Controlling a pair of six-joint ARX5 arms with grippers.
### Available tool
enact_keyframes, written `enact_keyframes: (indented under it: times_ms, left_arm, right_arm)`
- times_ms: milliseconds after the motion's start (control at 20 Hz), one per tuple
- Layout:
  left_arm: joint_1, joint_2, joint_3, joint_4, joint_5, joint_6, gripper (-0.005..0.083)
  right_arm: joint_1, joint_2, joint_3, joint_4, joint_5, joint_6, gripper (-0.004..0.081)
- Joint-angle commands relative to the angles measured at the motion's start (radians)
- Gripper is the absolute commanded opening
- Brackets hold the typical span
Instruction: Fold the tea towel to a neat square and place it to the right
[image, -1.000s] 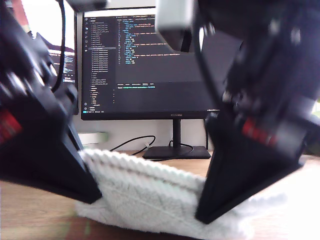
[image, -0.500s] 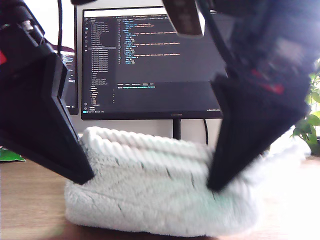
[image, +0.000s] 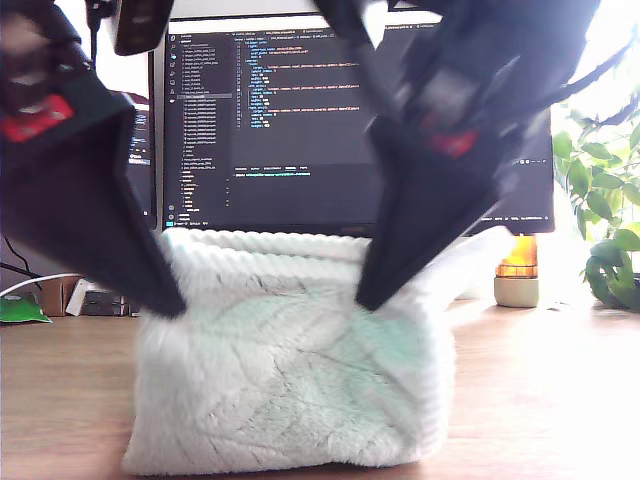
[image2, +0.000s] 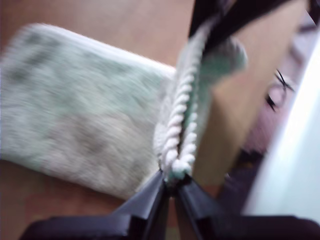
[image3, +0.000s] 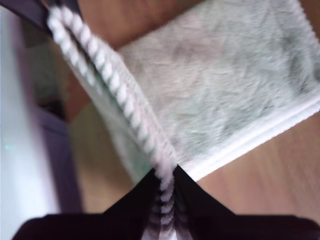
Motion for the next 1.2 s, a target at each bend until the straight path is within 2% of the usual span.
enact_keyframes:
  times_ms: [0,450,900,1150]
  left_arm:
    - [0.039,-0.006,-0.003,0.035,0.007,-0.004,-0.0021]
    - [0.212,0.128,-0.003,0.158,0.006,0.046,-0.0021]
    - [0.346,0.211,-0.003,0.263,0.012,0.120,-0.0021]
    - [0.378,0.265,-0.003,0.347,0.037,0.120,-0.0021]
  right_arm:
    - [-0.013,0.056,0.042,0.003,0.020,-0.029,-0.0013]
    - [-0.114,0.279,0.236,0.025,0.026,-0.105,-0.0013]
    - [-0.150,0.373,0.302,0.088,0.023,-0.128,-0.0013]
    - [-0.161,0.384,0.314,0.119,0.027,-0.129,-0.0013]
